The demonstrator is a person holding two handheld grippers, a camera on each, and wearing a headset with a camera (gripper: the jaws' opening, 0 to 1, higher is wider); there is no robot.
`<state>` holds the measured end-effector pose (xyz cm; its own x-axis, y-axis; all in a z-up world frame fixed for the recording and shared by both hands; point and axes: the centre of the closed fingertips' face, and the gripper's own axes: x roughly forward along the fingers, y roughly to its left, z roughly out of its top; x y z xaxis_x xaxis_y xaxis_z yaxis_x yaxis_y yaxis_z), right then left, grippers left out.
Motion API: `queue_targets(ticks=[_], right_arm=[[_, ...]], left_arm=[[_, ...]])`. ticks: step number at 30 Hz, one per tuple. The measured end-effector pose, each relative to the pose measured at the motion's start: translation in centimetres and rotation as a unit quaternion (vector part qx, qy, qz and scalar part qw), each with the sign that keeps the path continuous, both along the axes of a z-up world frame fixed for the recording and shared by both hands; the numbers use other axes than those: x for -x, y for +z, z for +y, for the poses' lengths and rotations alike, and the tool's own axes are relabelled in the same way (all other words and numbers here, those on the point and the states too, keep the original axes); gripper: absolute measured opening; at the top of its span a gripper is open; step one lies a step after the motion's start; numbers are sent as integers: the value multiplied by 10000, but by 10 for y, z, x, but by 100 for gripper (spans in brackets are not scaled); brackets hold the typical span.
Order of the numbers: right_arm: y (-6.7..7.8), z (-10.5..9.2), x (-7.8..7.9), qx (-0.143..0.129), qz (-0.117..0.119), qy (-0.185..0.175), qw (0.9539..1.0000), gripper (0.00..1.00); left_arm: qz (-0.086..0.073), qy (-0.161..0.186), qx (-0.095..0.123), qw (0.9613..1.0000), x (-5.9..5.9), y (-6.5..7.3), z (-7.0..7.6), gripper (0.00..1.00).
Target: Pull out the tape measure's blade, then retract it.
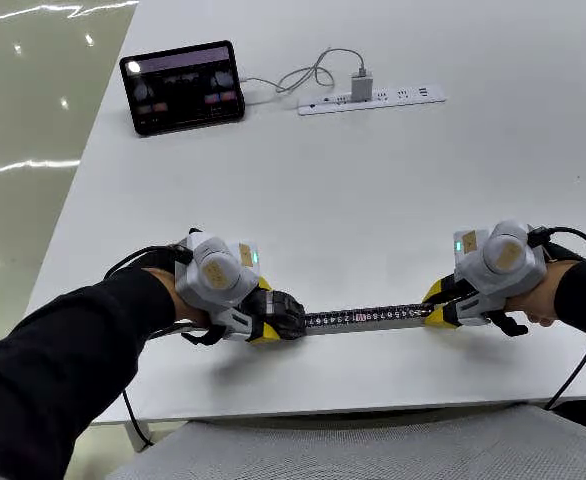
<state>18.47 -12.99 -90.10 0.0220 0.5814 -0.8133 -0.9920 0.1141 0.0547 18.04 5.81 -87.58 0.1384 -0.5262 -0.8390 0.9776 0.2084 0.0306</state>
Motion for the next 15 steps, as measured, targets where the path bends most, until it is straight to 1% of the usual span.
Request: queue_targets(ticks=[12, 15], right_arm=[[4, -3, 2, 19, 4, -22, 10000, 10], [4, -4, 2, 17, 2, -21, 10000, 10]], left_arm=[[-17, 24, 15, 10000, 0, 0, 0, 33], [2, 18, 18, 10000, 0, 0, 0, 33]])
